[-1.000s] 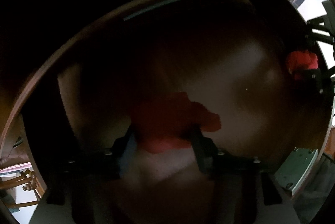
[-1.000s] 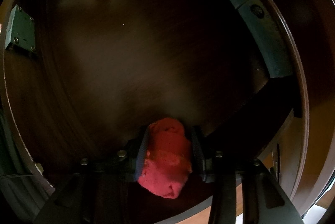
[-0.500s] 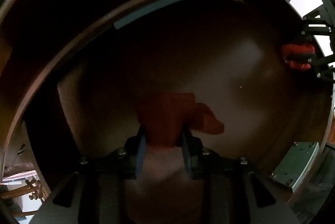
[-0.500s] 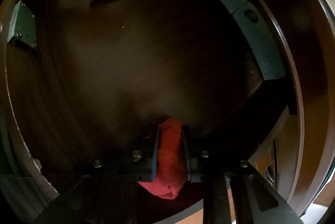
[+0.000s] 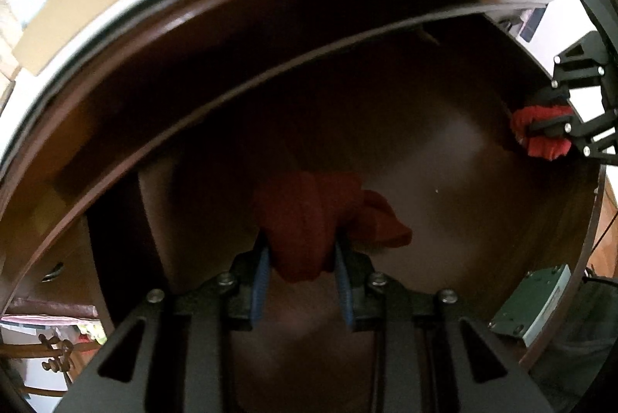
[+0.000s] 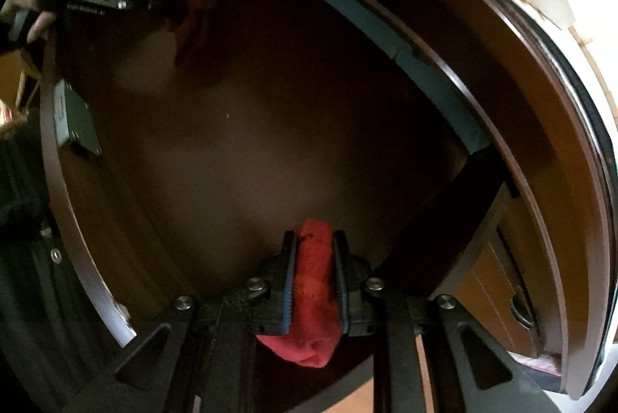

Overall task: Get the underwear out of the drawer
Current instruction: 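Lift both held garments out of the drawer toward the tray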

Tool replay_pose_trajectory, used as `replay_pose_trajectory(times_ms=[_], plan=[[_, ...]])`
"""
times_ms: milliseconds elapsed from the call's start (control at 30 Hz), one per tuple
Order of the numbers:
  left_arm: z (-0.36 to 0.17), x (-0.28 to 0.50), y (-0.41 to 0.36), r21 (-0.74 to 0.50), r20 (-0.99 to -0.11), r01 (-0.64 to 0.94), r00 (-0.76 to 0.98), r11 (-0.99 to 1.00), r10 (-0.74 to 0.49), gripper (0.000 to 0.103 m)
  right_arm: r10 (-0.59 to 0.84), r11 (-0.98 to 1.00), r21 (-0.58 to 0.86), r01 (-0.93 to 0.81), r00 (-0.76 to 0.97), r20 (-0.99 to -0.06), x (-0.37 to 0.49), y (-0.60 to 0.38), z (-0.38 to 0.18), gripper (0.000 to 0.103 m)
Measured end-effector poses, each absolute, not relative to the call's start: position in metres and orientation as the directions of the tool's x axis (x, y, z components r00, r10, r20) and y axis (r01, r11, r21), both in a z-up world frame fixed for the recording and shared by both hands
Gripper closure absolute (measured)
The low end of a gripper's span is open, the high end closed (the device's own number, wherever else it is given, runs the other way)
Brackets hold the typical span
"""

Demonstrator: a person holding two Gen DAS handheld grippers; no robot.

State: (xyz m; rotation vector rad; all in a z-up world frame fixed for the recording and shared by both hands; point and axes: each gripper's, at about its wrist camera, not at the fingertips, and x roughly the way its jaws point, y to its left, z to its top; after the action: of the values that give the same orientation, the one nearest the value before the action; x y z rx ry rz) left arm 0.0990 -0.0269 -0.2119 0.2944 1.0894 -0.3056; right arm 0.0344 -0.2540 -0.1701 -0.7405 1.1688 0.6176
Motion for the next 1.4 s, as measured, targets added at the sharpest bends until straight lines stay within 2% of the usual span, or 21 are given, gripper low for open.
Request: replay_pose_trajectory(times_ms=[600, 1033, 1400], plan=[[-0.195, 0.081, -0.015, 0.109, -0.805, 0.305, 0.586, 0.946, -0.096, 0.075, 0.39, 0.702, -0.012, -0.712, 0.398, -0.83, 0.031, -0.245, -0.137, 0.084], [-0.183, 0.069, 0.005, 0.116, -0.739, 0.236, 0.67, 0.965, -0.075, 0.075, 0.468, 0.737, 0.06, -0.674, 0.445, -0.763, 0.039, -0.259, -0.133, 0.084], [-0.178, 0.063, 0.008, 0.118, -0.693, 0.187, 0.719, 0.975, -0.054, 0.075, 0.497, 0.738, 0.058, -0.672, 0.484, -0.72, 0.03, -0.267, -0.127, 0.084]])
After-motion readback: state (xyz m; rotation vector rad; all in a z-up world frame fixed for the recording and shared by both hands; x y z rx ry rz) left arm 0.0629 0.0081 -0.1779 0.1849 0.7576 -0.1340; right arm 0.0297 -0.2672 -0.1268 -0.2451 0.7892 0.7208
